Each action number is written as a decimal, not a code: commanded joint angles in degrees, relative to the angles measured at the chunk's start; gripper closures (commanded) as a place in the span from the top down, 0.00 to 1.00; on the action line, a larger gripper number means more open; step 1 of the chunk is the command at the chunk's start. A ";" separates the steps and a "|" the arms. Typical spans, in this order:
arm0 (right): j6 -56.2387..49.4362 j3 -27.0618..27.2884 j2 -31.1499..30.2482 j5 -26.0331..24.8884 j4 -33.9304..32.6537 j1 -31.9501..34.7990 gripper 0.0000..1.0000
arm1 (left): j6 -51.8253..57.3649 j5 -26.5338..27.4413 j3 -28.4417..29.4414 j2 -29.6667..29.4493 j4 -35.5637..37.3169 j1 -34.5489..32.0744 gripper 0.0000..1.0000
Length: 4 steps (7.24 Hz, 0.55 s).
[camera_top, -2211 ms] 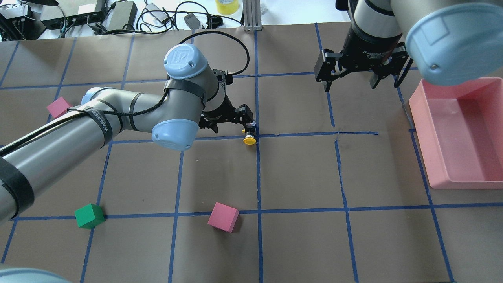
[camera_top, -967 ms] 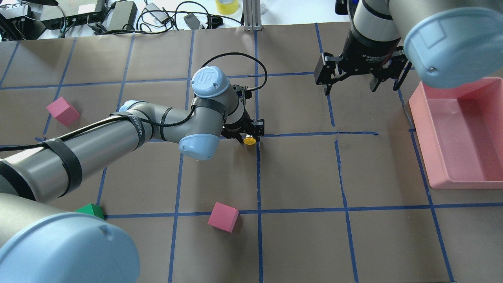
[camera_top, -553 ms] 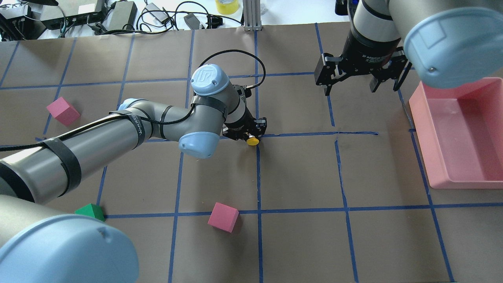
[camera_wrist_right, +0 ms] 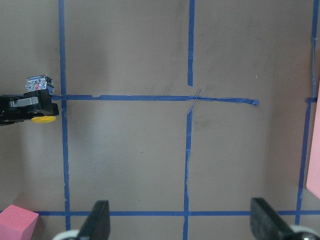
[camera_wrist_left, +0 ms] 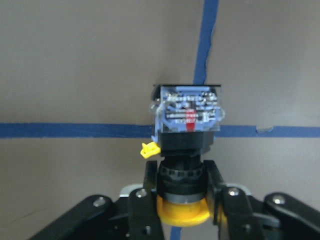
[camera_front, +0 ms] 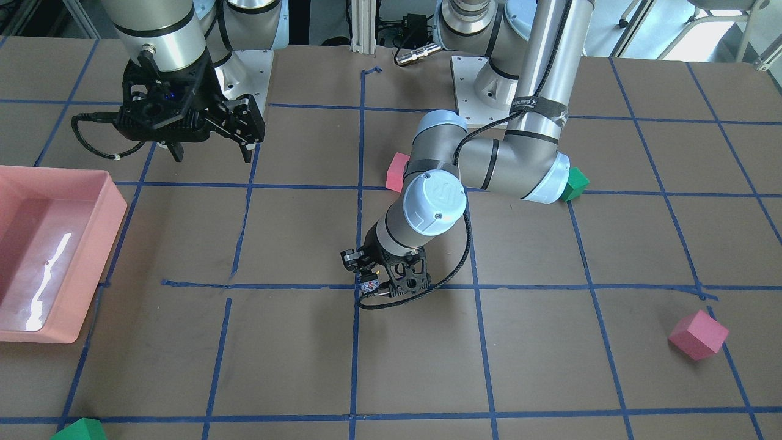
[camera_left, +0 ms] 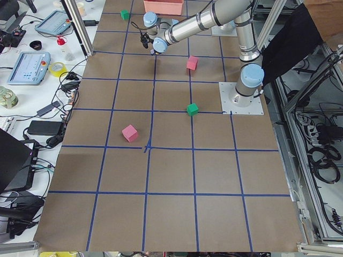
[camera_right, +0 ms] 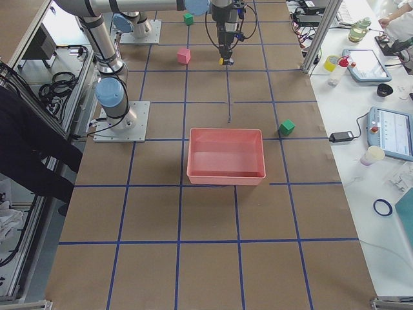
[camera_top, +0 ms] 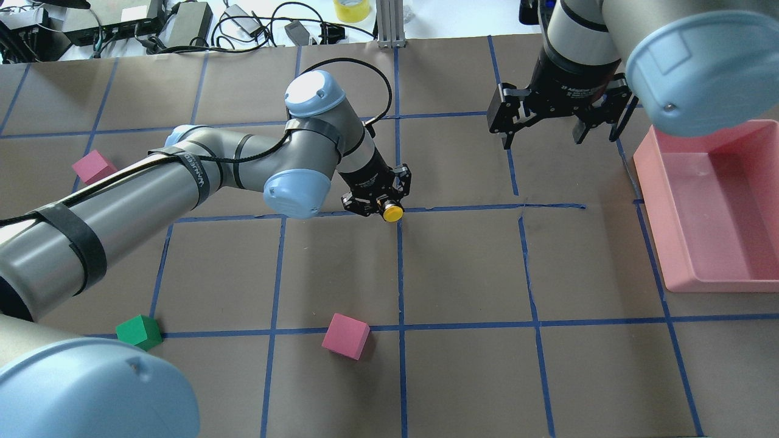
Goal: Align button upright
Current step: 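Rotate the held switch with the left gripper to stand yellow cap up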
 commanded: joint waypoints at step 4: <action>0.13 0.00 -0.14 0.00 0.35 0.09 1.00 | -25.71 -25.85 -2.41 -1.59 -1.29 7.86 0.00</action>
